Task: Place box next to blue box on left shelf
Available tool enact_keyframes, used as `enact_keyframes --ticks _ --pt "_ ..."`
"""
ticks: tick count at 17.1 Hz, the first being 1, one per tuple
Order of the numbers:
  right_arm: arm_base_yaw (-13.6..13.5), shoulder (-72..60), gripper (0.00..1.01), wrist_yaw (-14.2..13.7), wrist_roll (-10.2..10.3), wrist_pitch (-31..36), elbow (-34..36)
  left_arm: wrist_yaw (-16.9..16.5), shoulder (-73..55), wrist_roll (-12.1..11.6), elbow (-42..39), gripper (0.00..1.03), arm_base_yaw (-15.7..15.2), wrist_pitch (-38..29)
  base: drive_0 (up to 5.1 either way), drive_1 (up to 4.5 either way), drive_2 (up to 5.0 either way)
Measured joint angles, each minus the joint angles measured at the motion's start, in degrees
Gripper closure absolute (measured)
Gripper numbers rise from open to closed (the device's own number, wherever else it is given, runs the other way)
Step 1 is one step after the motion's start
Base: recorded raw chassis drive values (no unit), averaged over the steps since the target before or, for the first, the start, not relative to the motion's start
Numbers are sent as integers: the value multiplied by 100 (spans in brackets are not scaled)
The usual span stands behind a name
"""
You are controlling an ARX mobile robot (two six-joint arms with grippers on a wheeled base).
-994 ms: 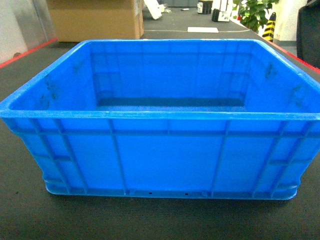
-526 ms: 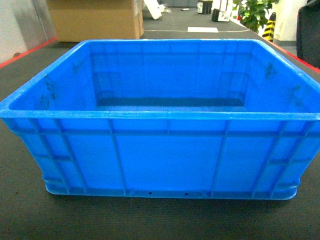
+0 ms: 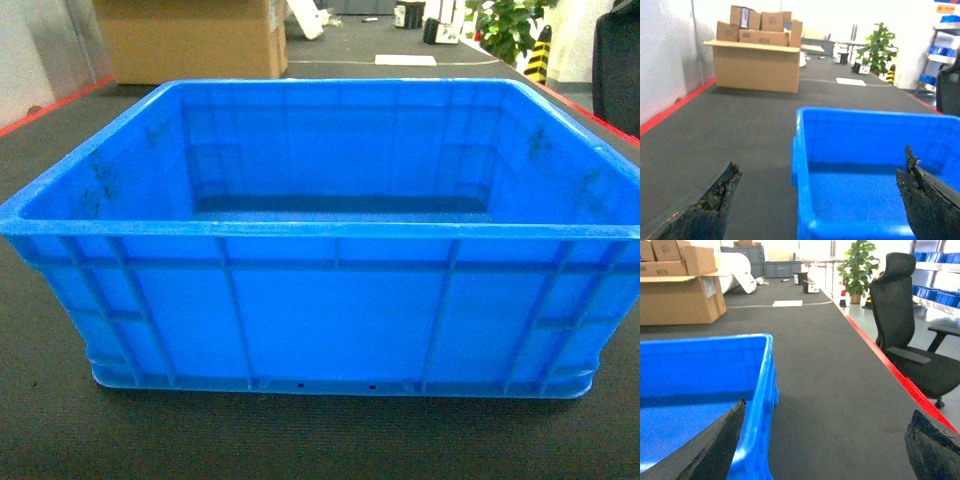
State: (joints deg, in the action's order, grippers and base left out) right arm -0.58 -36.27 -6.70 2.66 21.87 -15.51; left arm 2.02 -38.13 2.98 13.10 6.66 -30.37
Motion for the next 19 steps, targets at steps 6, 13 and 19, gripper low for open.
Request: enact_keyframes --ticks 6,13,19 --pt "-216 -4273 3 1025 280 -1211 -3202 216 -4581 -153 3110 5 199 343 0 0 0" --pt "-511 -6015 3 1010 734 -1744 -4113 507 -5934 -48 3934 5 72 1239 0 0 0" --pt "-599 -6083 3 990 942 -2179 -4238 330 -6000 70 4380 5 94 2356 0 0 0"
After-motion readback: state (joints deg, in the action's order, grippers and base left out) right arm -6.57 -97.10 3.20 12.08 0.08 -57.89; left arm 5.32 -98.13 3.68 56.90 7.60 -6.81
